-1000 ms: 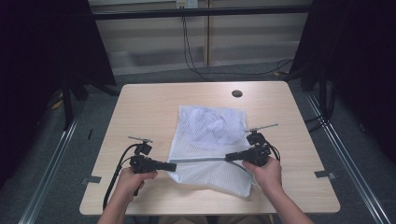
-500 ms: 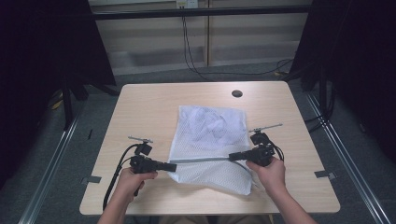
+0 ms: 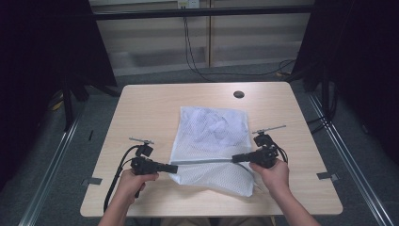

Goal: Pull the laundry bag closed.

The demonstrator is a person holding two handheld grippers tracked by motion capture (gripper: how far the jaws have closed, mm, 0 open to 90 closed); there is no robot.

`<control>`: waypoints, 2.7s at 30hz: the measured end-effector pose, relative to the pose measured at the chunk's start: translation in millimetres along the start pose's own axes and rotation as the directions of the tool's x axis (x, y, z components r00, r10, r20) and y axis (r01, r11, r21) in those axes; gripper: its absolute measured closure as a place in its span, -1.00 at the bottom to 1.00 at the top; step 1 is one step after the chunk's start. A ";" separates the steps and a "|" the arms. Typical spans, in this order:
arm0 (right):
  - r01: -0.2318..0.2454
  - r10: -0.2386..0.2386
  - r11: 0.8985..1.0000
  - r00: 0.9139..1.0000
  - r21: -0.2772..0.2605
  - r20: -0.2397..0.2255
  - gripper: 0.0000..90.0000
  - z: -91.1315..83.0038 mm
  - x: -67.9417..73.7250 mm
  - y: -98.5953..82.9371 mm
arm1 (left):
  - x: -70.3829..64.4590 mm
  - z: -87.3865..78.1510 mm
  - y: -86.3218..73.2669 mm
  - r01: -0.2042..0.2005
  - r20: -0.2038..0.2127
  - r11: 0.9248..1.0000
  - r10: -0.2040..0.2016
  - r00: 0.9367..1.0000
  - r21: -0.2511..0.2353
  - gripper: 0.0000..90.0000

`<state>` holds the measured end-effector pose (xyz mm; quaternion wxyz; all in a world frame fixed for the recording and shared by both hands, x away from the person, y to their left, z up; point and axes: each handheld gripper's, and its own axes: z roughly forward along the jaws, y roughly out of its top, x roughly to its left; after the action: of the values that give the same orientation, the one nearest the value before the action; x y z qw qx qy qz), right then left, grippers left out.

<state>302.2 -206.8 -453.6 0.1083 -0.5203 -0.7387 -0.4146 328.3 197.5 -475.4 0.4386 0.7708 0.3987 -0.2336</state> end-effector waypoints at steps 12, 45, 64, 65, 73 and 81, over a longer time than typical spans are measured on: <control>-0.002 0.002 1.000 1.000 0.002 0.006 0.93 -2.3 -1.1 -2.9 | 0.2 0.5 -1.4 -0.007 -0.010 1.000 0.007 1.000 0.010 0.97; -0.022 0.023 0.999 0.999 -0.032 0.033 0.93 -25.4 -20.9 -14.6 | -0.6 -2.1 -2.4 -0.003 -0.012 1.000 0.003 1.000 0.003 0.97; -0.039 0.042 0.998 0.997 -0.050 0.061 0.93 -44.4 -34.4 -24.3 | -0.3 -1.8 -2.8 -0.006 -0.005 1.000 0.006 1.000 0.009 0.97; -0.044 0.046 0.998 0.997 -0.051 0.055 0.93 -45.4 -35.2 -24.8 | -0.4 -1.1 -2.7 -0.008 -0.004 1.000 0.008 1.000 0.011 0.97; -0.036 0.040 0.998 0.997 -0.056 0.063 0.93 -46.5 -35.7 -24.3 | -2.1 -0.2 -2.2 -0.030 -0.001 1.000 0.030 1.000 0.009 0.96; -0.002 0.004 1.000 0.997 -0.026 0.083 0.92 -41.5 -31.9 -25.1 | -6.8 -0.7 -1.5 -0.083 -0.022 0.996 0.084 0.996 0.035 0.63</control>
<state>283.3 -261.4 -458.8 0.0712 -0.5396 -0.7364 -0.4019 323.1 195.8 -470.9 0.4302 0.7968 0.3671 -0.2128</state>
